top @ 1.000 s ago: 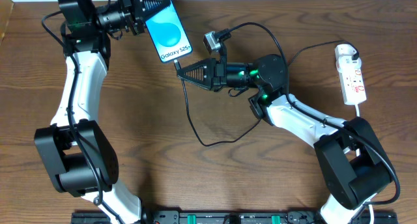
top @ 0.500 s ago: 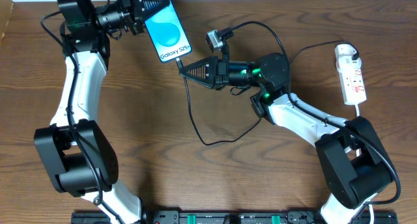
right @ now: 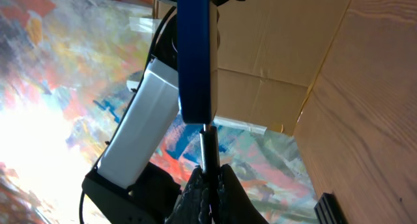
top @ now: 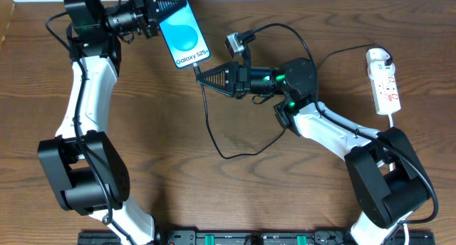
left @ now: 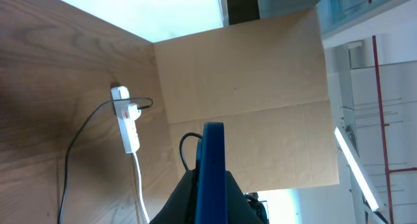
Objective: Plug charger to phone and switch on socket
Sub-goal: 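Push the connector up into the phone's charging port with the right gripper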
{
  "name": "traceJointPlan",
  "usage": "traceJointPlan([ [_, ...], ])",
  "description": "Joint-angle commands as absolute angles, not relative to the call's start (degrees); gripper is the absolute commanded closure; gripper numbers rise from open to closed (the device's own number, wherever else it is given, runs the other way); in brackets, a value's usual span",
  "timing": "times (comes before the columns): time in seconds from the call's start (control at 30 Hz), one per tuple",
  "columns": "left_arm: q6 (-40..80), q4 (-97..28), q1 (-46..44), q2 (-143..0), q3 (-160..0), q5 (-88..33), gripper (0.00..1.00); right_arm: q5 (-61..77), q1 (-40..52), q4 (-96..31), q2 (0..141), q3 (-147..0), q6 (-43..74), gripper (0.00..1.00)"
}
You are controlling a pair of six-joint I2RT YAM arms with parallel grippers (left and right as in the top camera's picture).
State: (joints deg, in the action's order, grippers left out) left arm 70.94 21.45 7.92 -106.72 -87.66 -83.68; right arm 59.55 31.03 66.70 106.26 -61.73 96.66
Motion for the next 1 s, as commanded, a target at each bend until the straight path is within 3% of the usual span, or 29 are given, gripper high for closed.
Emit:
traceJointPlan([
  [0.0,71.6,22.0,6.9,-105.2,-88.4,-85.1,0.92,58.1,30.7,66.9,106.7,-61.9,98.2,0.99],
  [0.97,67.5,22.0,5.5,-105.2,-88.4,-90.0,0.92,55.9,30.0,66.8,106.7,-61.9,98.5,0.99],
])
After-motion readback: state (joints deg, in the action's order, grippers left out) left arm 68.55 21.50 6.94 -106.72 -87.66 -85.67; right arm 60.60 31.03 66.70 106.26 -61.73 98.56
